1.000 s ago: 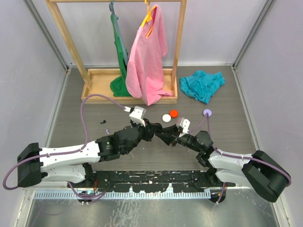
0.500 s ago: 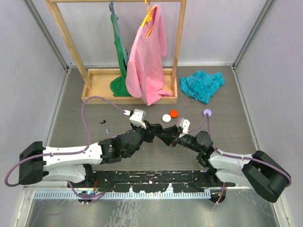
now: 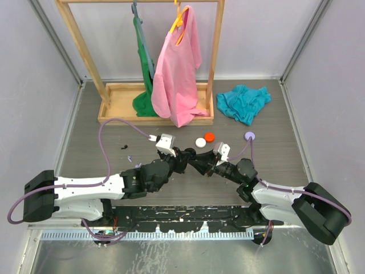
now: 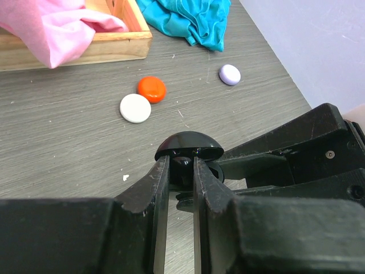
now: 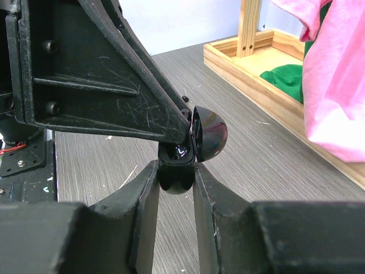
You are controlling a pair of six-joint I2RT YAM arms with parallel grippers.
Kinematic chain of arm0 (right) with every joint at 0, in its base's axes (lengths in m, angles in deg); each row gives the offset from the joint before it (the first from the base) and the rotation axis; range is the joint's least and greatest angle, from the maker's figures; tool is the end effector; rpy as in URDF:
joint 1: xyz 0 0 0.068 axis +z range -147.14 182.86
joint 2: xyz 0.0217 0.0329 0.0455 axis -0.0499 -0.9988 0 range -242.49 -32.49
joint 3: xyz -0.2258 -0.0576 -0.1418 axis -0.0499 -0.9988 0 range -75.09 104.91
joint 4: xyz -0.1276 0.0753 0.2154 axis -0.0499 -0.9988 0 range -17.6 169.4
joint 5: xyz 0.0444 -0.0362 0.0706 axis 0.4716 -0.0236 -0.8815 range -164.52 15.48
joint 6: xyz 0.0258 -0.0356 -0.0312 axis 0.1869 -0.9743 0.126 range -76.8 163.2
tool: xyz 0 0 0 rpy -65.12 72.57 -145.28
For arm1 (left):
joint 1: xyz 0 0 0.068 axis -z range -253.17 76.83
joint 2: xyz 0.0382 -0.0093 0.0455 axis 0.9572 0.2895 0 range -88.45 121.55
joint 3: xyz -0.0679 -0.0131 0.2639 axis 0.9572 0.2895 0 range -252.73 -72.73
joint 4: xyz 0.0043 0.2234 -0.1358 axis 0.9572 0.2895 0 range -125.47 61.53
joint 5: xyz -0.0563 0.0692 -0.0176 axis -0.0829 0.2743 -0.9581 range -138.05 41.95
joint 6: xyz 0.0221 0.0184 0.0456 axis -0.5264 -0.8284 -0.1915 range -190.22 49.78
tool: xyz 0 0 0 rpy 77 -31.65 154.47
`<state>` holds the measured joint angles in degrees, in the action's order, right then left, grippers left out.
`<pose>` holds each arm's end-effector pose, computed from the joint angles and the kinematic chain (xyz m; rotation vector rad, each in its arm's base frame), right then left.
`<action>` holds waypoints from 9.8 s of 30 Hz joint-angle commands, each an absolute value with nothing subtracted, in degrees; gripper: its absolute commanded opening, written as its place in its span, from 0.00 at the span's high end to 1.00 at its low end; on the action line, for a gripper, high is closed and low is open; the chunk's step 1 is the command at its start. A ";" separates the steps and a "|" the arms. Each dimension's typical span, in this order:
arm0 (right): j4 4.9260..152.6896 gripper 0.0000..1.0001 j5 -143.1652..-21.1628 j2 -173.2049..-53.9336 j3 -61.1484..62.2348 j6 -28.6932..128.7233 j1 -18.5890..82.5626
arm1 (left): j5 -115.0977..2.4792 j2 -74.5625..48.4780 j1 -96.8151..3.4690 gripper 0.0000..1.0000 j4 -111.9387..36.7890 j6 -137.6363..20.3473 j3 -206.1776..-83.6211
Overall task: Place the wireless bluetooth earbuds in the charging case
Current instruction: Place the earbud in the charging case, then pick up the earbud from the center of the board, then place the earbud in the charging case.
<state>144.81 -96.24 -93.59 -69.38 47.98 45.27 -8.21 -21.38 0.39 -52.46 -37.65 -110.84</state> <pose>0.1287 0.1355 0.1956 -0.7756 1.2561 0.9395 0.0954 -0.2427 0.2695 0.1290 1.7843 -0.7380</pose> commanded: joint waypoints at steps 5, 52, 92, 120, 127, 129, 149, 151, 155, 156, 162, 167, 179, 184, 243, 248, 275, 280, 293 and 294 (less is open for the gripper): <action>149.37 0.99 -94.84 -92.12 -69.05 48.30 45.22 | -6.68 -23.62 0.83 0.68 -52.92 -35.39 -110.94; 147.10 0.99 -91.28 -94.19 -68.49 48.37 45.22 | -36.02 -9.65 -58.80 0.39 -19.36 -42.58 -118.13; 146.22 0.99 -91.13 -94.35 -68.23 48.12 45.20 | -36.32 5.83 -63.42 0.61 -7.83 -45.57 -129.95; 145.92 0.99 -90.90 -95.95 -67.87 47.54 45.20 | -40.80 2.06 -64.07 0.91 -6.25 -45.83 -129.77; 145.94 0.99 -90.16 -96.52 -67.74 47.14 45.16 | -42.80 -7.04 -62.53 0.92 -6.60 -44.69 -128.15; 145.99 0.99 -90.19 -96.87 -67.63 47.01 45.21 | -43.23 -9.77 -61.55 0.92 -6.94 -44.46 -127.22; 147.21 0.99 -92.27 -98.63 -67.01 47.76 45.22 | -52.27 -34.57 -47.49 0.92 -19.15 -36.71 -117.73; 147.29 0.99 -92.75 -98.59 -67.08 47.87 45.22 | -52.86 -36.40 -45.86 0.92 -21.58 -35.49 -116.37; 148.84 0.99 -93.00 -99.29 -67.29 48.35 45.22 | -54.29 -38.11 -43.02 0.92 -26.00 -33.90 -114.23; 149.30 0.99 -93.65 -99.36 -67.41 48.50 45.22 | -54.49 -38.17 -42.37 0.92 -26.87 -33.76 -113.94; 151.64 0.99 -94.65 -99.09 -68.28 48.57 45.18 | -57.04 -36.74 -38.46 0.92 -32.25 -33.36 -113.59; 153.55 0.99 -97.14 -100.18 -68.24 49.25 45.18 | -56.84 -36.49 -34.07 0.92 -38.35 -32.17 -112.02; 154.37 0.99 -98.06 -100.00 -68.36 49.92 45.15 | -53.37 -33.22 -24.21 0.92 -50.83 -32.77 -110.02; 154.92 0.99 -98.07 -99.93 -68.48 50.24 45.21 | -50.93 -32.35 -21.22 0.92 -54.36 -33.92 -108.86; 156.41 0.99 -96.76 -98.66 -69.53 51.38 45.18 | -37.44 -28.86 -13.30 0.78 -59.17 -35.85 -105.02; 156.32 0.99 -96.87 -98.71 -69.48 51.46 45.22 | -37.93 -28.54 -13.23 0.75 -57.92 -35.94 -105.98; 155.47 0.99 -99.04 -98.19 -68.81 51.50 45.22 | -38.46 -37.82 -13.42 0.33 -42.21 -40.79 -112.14; 153.42 0.99 -103.13 -97.19 -67.35 51.16 45.22 | -43.11 -41.09 -15.90 0.21 -32.38 -43.24 -115.28; 149.26 0.99 -110.94 -96.99 -62.27 52.14 45.23 | -76.65 -36.40 -31.44 0.14 -36.84 -33.90 -115.67; 148.96 0.99 -111.21 -97.01 -61.93 52.23 45.22 | -77.30 -35.95 -31.66 0.14 -37.59 -33.58 -115.52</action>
<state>148.02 -108.26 -98.31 -65.00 51.54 45.27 -66.88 -36.90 -30.52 -32.47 -36.55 -114.60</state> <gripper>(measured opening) 0.329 0.854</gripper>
